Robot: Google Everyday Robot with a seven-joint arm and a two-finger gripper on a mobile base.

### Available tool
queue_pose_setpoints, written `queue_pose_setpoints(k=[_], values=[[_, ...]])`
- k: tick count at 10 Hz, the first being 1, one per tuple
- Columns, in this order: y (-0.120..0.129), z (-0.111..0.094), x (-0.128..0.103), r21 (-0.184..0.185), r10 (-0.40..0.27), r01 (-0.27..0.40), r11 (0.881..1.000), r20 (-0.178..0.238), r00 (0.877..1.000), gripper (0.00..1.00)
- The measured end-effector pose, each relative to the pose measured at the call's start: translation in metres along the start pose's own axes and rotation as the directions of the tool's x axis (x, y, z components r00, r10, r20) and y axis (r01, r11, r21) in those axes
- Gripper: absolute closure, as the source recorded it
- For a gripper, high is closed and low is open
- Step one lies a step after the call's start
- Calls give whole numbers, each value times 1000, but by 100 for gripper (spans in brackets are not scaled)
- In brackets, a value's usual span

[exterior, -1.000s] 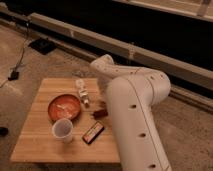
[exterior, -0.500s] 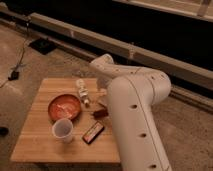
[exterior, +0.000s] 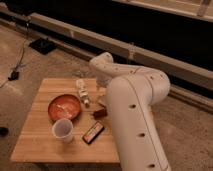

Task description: Place the white sponge in the ceramic cup

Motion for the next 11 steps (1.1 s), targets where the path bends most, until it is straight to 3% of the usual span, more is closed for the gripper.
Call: queue_pose_setpoints(k=[3,4,7,11], values=[[7,25,-1,-44,18,-16,999,49,999,20],[11,32,-2,-55,27,-24,998,70,997,26],[17,39,-4,-42,44,-39,998,119,992,54],[16,34,-4,-42,41,-36,998,120,992,95]])
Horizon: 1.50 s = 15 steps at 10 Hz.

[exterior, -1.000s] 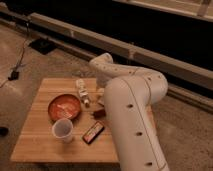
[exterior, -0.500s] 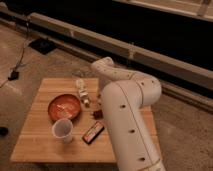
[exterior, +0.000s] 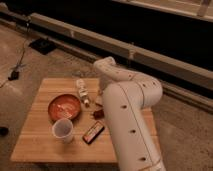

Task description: Place the white sponge in the ceramic cup

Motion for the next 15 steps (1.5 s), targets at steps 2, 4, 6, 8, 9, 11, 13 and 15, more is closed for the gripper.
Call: queue_pose_setpoints(k=[2,4,6,8,9,11,13,15], values=[[1,-1,0,-2,2,-2,1000,1,1000,100],[4,-2,0,6,7,-7,1000,-4,1000,100],[22,-18,-1,90,44,-40,995,-42,998,100],[46,-53,-1,211,90,-69,975,-94,991,100],[58,-70,-4,269,111,-75,960,-117,987,100],[78,-99,-11,356,137,-69,932,-168,976,100],[84,-121,-26,407,127,-30,913,-212,969,100],[86,-142,-44,436,94,31,899,-263,960,100]])
